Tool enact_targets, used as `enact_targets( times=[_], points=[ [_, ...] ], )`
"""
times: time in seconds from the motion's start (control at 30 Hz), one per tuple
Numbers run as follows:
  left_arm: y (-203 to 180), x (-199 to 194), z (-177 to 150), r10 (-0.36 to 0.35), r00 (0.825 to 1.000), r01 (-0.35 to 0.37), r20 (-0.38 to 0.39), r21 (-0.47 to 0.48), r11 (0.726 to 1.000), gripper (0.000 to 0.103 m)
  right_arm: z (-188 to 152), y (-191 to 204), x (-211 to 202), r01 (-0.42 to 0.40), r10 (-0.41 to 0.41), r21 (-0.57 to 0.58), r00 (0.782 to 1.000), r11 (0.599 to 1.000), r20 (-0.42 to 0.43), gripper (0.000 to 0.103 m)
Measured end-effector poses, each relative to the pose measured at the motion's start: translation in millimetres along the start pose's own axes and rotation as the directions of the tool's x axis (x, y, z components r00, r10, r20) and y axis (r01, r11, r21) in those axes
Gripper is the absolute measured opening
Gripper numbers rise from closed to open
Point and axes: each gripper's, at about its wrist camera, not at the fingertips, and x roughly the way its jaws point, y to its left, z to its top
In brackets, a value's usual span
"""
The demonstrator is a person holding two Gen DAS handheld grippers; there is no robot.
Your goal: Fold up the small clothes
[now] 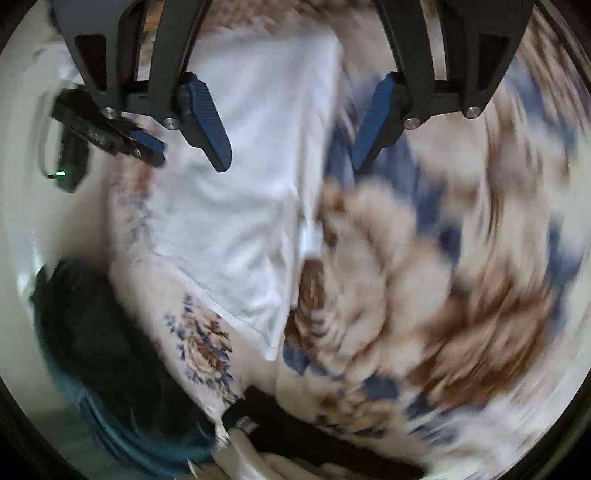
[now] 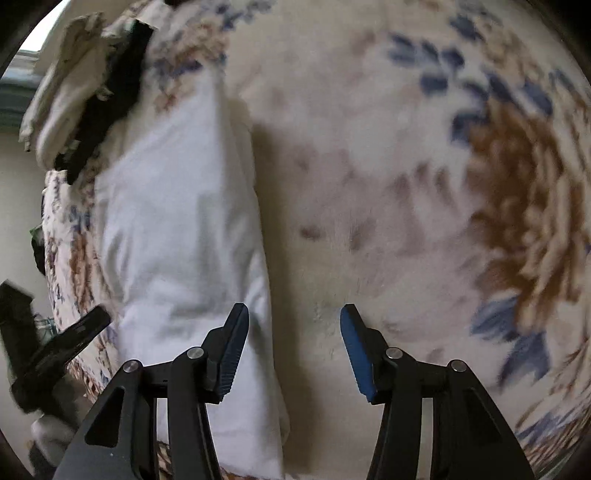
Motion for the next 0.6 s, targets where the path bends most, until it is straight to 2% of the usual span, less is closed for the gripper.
enact_targets(
  times=[0.03, 0.1, 0.13, 0.17, 0.23, 0.33, 0.4, 0.43, 0.5, 0.53, 0.57, 0.6],
  points=[
    [6.2, -2.2, -16.9, -0.025, 1.000, 0.024, -0.013, -0.063, 0.998, 0.067, -0.3, -2.1, -8.0, -0.034, 0.034, 0.015, 0.999, 0.999, 0.003, 0.065],
    [17.0, 3.4, -48.6, -0.089, 0.995, 0.082, -0.036, -0.180, 0.980, 0.069, -0.8, -6.9, -21.2, -0.111, 0.111, 0.050, 0.994, 0.993, 0.008, 0.082],
    [23.6, 15.3, -70.2, -0.148, 0.987, 0.127, -0.068, -0.249, 0.960, 0.070, -2.5, -10.7, -27.2, -0.148, 0.148, 0.067, 0.989, 0.987, 0.011, 0.085],
    [24.8, 28.0, -84.8, -0.178, 0.980, 0.144, -0.088, -0.302, 0.942, 0.070, -4.2, -14.8, -32.3, -0.173, 0.172, 0.081, 0.985, 0.982, 0.015, 0.088],
    [23.6, 54.9, -107.4, -0.248, 0.965, 0.197, -0.086, -0.384, 0.902, 0.070, -3.1, -19.2, -37.0, -0.201, 0.201, 0.085, 0.980, 0.976, 0.017, 0.088],
    [20.0, 87.6, -113.7, -0.255, 0.966, 0.218, -0.036, -0.415, 0.883, 0.070, 2.8, -23.0, -34.2, -0.253, 0.253, 0.063, 0.967, 0.965, 0.007, 0.089],
    [21.0, 95.8, -108.3, -0.229, 0.972, 0.230, 0.055, -0.438, 0.869, 0.070, 11.6, -19.9, -22.4, -0.285, 0.286, 0.058, 0.958, 0.957, -0.009, 0.089],
    [20.4, 93.6, -107.3, -0.187, 0.977, 0.213, 0.101, -0.434, 0.875, 0.066, 19.4, -18.2, -17.6, -0.301, 0.302, 0.052, 0.953, 0.952, -0.016, 0.089],
    [16.6, 91.1, -104.5, -0.125, 0.979, 0.183, 0.161, -0.422, 0.888, 0.044, 34.8, -16.9, -6.0, -0.319, 0.320, 0.032, 0.947, 0.947, -0.027, 0.089],
    [13.6, 92.3, -103.8, -0.102, 0.981, 0.162, 0.165, -0.414, 0.896, 0.029, 45.2, -12.9, 3.0, -0.332, 0.332, 0.016, 0.942, 0.943, -0.040, 0.089],
    [11.7, 92.1, -103.3, -0.101, 0.979, 0.165, 0.176, -0.407, 0.898, 0.020, 54.3, -9.3, 10.5, -0.338, 0.338, 0.003, 0.940, 0.941, -0.047, 0.089],
    [10.5, 88.6, -102.8, -0.104, 0.977, 0.171, 0.186, -0.398, 0.901, 0.017, 66.7, -3.9, 21.3, -0.350, 0.349, -0.007, 0.936, 0.937, -0.053, 0.089]
  ],
)
